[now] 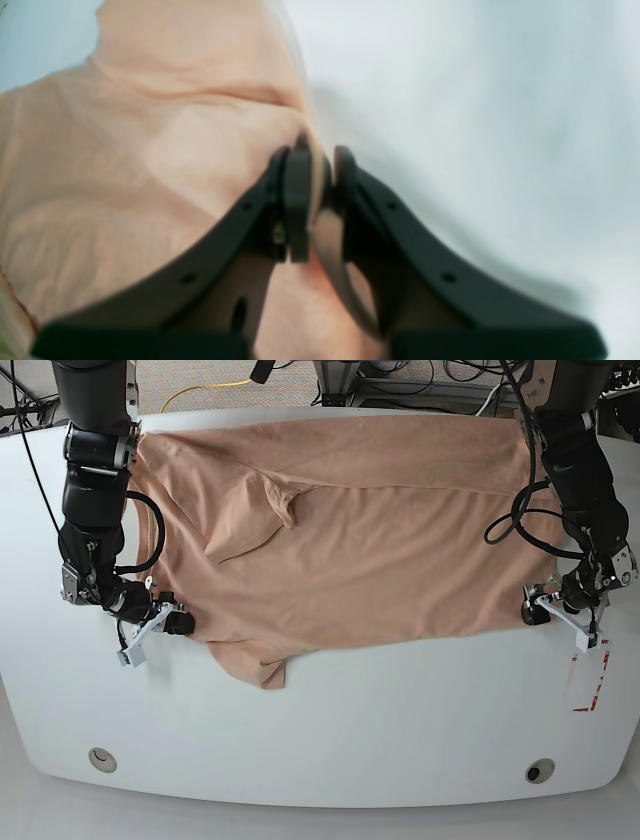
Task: Fold the T-shirt properly
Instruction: 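Move both grippers to the hem corners and grasp them, then fold the hem up over the shirt toward the collar with both grippers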
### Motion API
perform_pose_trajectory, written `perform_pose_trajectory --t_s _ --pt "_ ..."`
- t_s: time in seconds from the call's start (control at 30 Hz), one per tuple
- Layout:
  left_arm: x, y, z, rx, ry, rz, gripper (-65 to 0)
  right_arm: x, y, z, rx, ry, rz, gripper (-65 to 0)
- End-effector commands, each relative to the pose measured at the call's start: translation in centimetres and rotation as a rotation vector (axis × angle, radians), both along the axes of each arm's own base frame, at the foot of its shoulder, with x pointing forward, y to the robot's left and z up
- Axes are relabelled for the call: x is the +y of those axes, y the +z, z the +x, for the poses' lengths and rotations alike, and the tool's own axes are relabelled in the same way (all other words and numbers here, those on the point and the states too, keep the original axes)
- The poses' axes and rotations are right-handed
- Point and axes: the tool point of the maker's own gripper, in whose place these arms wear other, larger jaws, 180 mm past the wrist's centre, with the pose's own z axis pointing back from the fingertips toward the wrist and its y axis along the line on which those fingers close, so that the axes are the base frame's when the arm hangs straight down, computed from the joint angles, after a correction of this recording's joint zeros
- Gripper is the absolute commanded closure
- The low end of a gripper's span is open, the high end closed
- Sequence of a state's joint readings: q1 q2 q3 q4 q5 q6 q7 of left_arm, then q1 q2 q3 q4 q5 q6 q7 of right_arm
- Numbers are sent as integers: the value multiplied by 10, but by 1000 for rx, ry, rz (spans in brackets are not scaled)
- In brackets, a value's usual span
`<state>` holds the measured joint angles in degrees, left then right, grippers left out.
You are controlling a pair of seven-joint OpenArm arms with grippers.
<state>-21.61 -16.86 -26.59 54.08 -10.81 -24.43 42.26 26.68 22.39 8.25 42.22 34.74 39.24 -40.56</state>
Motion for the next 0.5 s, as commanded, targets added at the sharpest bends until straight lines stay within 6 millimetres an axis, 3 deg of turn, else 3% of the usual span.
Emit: perform_pose_trajectory --t_s 0.0,0.07,0.13,0.2,0.3,0.33,0.47 --pt "5 4 6 8 7 -4 -525 -8 24 17 -76 -10 5 -71" --pt "4 3 5 10 7 -7 -510 -8 24 17 -76 -9 4 -52" --pt "4 3 5 9 7 -7 -435 -7 25 17 -73 -6 2 -11" --pt "4 4 7 -8 10 -6 -300 -7 25 17 -66 0 0 0" --pt "7 11 14 -69 22 2 -32 -9 29 20 -75 0 -5 0" --pt "7 13 16 -82 23 4 0 -9 32 22 -77 2 -7 0" --pt "-6 12 20 -63 -32 25 0 -15 39 26 -81 4 -23 0"
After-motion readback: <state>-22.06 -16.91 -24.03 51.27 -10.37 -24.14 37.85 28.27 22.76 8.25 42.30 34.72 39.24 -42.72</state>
